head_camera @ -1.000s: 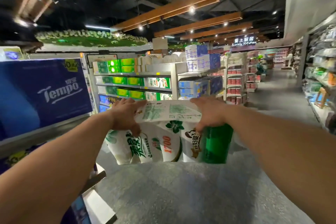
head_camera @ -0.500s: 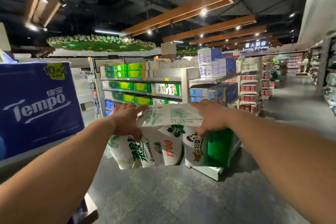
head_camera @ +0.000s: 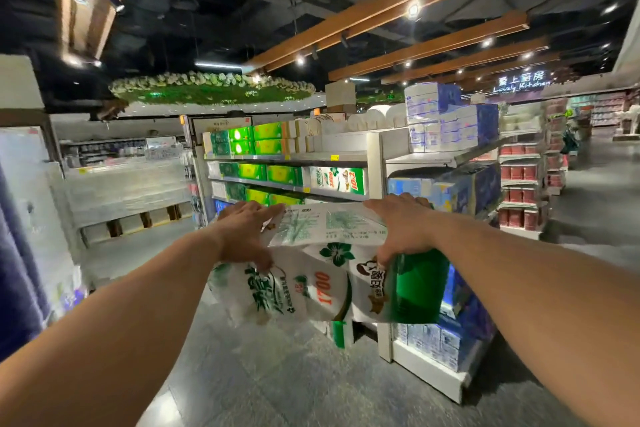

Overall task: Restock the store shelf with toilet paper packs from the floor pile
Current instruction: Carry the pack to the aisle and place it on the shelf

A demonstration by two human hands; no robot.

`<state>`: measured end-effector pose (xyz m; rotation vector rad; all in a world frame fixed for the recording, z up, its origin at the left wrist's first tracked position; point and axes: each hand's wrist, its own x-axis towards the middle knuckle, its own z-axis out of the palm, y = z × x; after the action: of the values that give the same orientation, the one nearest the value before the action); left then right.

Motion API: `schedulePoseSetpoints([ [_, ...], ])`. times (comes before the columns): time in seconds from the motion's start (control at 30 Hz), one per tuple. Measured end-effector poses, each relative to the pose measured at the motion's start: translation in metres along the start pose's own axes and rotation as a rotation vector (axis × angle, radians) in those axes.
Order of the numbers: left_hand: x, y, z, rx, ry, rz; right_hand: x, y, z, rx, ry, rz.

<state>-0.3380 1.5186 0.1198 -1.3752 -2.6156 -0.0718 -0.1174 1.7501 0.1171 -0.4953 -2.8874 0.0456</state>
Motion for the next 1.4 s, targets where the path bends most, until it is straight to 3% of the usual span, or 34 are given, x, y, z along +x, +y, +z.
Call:
schedulePoseSetpoints([
  [0.33,0.225,-0.082,0.025,-0.056,0.025,-0.066,0.253,0.07,0.017,0.006,-0.013,-0.063],
  [0.53,0.364,-0.163,0.066,-0.023,0.065,0.002,0.4,0.089,0.052,-0.063,0.021,-0.039],
  [0.9,0.623,-0.292,0.082,0.037,0.167,0.104,0.661,0.124,0.076,-0.148,0.093,0.033],
  [1.13,0.788,-0.345,0.103,0.093,0.317,0.161,0.822,0.17,0.091,-0.271,0.224,0.109],
  [1.4,0.983,-0.391,0.111,0.127,0.64,0.215,0.972,0.222,0.082,-0.433,0.422,0.21],
])
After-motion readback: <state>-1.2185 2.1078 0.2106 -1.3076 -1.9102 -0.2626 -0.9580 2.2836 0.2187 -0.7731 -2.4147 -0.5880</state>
